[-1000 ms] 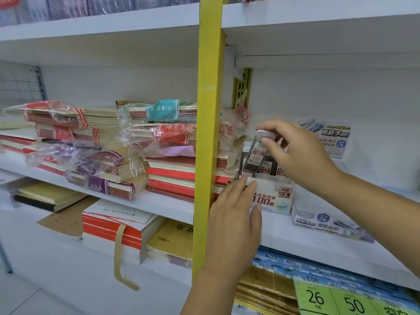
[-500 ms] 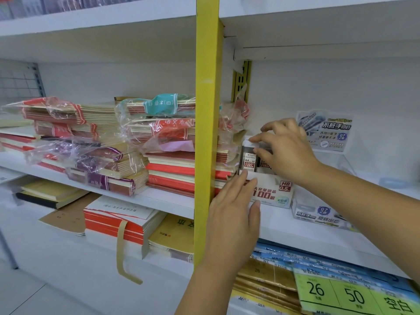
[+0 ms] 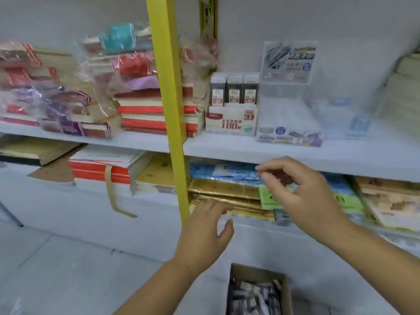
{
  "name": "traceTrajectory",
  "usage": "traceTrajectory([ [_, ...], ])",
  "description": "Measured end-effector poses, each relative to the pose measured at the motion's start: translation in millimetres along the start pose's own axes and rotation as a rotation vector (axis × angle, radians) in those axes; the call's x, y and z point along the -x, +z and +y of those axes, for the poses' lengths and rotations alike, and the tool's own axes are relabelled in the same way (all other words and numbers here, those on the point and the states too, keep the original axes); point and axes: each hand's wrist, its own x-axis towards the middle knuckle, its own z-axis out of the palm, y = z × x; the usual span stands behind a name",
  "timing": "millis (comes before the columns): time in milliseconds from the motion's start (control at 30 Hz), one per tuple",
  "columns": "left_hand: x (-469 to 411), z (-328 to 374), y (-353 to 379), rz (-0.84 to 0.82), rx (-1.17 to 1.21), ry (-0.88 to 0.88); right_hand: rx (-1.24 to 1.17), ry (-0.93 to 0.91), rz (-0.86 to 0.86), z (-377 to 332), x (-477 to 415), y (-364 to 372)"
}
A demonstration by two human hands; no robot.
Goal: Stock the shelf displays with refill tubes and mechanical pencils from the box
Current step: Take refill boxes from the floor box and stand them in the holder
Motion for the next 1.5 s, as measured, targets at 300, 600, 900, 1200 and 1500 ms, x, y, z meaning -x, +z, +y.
traceTrajectory([
  [300, 160.5, -57.0, 96.2, -0.797, 0.18, -0.763, 0.005, 0.869, -0.71, 142.1, 196.4, 102.6],
  [600, 188.1, -58.7, 145.7, -0.815, 0.428, -0.94, 0.3, 0.932, -0.845, 218.3, 261.7, 164.6],
  [900, 198.8, -66.2, 154.1, -0.765, 0.492, -0.987, 0.515, 0.741, -0.877, 251.4, 261.8, 180.6],
  [1200, 203.6, -67.7, 158.2, -0.73, 0.464, -0.99, 0.285, 0.805, -0.845, 259.0, 252.6, 191.7],
  [1500, 198.6, -65.0, 153.3, -0.776, 0.488, -1.015, 0.218, 1.076, -0.825, 245.4, 237.1, 214.3],
])
